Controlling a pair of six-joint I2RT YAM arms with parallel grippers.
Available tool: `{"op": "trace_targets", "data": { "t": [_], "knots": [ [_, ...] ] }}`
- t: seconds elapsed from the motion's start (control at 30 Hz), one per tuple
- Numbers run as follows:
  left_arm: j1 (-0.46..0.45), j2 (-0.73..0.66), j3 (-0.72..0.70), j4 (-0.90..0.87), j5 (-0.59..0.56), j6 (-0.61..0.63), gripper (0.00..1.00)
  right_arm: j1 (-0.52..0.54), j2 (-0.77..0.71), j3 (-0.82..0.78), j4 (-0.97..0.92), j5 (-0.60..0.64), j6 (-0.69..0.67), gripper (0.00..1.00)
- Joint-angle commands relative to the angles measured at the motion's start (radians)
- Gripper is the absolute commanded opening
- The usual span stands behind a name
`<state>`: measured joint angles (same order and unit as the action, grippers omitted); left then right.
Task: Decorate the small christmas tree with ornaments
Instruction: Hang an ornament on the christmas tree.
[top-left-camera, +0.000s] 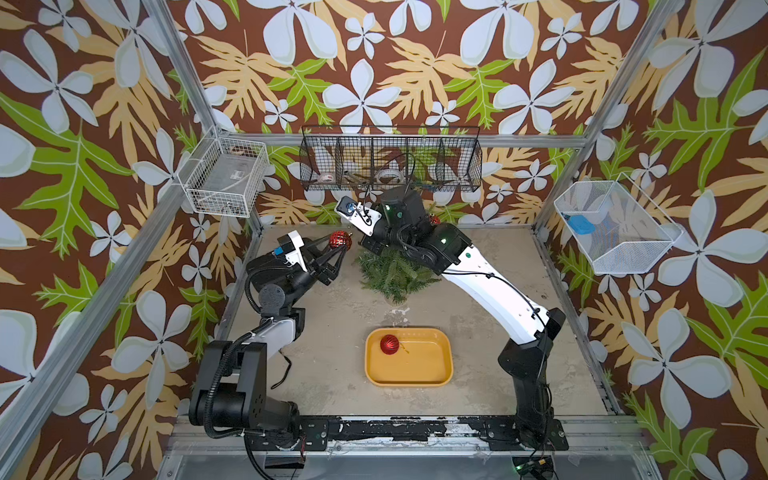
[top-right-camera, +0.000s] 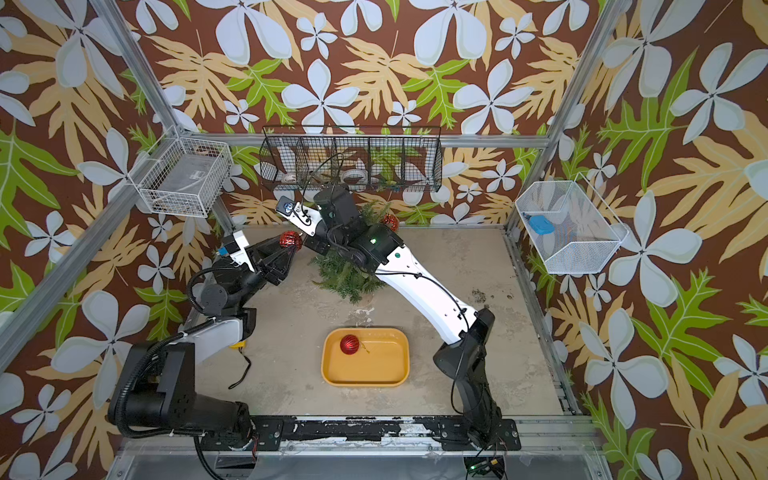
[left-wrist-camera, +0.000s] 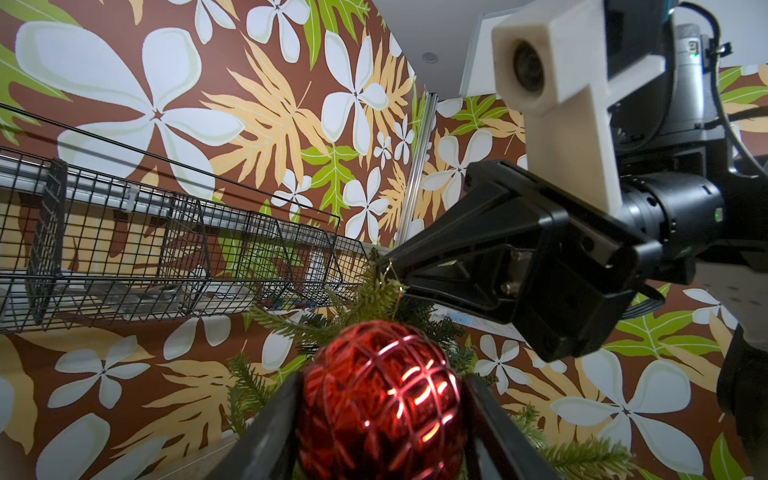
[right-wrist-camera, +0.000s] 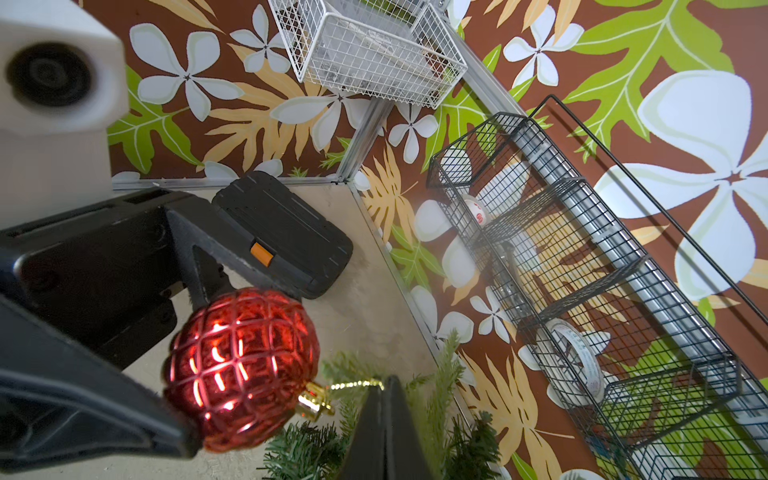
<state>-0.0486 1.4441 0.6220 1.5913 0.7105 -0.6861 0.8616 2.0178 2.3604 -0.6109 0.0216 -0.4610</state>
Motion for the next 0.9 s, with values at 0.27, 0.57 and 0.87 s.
{"op": "trace_targets", "data": {
  "t": [0.27, 0.57, 0.87],
  "knots": [
    [0.003, -0.04, 0.021, -0.069, -0.034, 0.097, 0.12, -0.002, 0.005, 0.002, 0.014, 0.091, -0.035, 0.0],
    [0.003, -0.022, 0.033, -0.131, -0.032, 0.112, 0.12, -0.005, 0.007, 0.003, 0.033, 0.144, -0.053, 0.0],
    [0.003, 0.013, 0.06, -0.154, -0.025, 0.108, 0.11, -0.004, 0.018, 0.019, 0.028, 0.124, -0.057, 0.0]
  ]
}}
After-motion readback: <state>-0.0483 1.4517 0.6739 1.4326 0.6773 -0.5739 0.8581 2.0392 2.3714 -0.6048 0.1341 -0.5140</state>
